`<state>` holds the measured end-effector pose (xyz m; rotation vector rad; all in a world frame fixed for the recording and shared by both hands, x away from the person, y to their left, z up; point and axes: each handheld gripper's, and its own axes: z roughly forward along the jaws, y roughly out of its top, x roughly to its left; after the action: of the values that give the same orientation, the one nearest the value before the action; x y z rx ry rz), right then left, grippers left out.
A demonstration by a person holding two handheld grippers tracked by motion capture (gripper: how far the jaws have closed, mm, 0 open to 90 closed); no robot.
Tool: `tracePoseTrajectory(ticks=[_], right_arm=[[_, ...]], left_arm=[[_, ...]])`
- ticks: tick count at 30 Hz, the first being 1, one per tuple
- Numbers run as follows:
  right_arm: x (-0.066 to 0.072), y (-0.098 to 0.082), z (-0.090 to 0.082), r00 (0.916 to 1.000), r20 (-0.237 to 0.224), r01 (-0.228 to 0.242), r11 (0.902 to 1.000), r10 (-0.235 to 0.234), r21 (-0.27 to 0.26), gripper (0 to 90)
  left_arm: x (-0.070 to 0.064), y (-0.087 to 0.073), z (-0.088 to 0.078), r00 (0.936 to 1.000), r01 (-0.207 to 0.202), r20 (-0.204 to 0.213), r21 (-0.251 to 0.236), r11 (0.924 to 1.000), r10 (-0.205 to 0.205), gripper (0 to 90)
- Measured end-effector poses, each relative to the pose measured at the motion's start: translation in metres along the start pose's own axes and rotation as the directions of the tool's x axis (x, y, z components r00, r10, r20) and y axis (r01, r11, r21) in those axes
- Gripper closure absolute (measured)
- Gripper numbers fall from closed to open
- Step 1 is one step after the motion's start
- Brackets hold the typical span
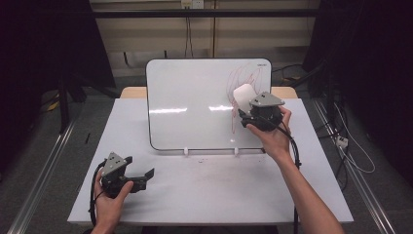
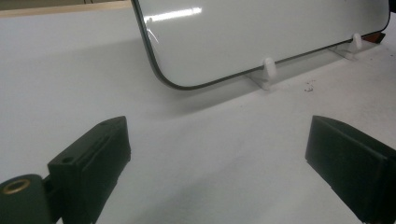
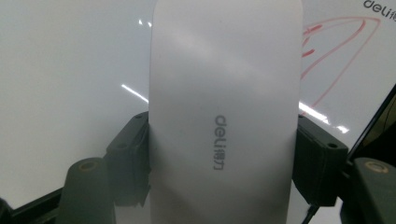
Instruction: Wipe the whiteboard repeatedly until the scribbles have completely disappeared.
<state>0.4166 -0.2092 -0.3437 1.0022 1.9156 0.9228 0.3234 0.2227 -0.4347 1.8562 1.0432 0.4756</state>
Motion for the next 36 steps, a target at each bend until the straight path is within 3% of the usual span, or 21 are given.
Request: tracePoseTrajectory(ticks=[10, 20, 36], right_arm=[[-0.005, 0.016, 0.014, 0.999, 0.037, 0.024, 0.9997, -0.024, 0.001, 31.2], [-0.01, 0.014, 0.028, 0.9981, 0.06, 0.009, 0.9997, -0.01, 0.022, 31.2], [-0.007, 0.019, 0.038, 0.9955, 0.087, 0.033, 0.999, -0.036, 0.029, 31.6]], left_arm=[[0.002, 0.0, -0.001, 1.0, -0.002, 0.002, -0.005, 1.0, 0.002, 6.5], [0.002, 0.0, -0.003, 1.0, -0.003, -0.004, -0.012, 0.9999, 0.003, 6.5], [0.003, -0.002, -0.005, 0.9999, 0.005, -0.013, -0.009, 0.9999, -0.005, 6.6]])
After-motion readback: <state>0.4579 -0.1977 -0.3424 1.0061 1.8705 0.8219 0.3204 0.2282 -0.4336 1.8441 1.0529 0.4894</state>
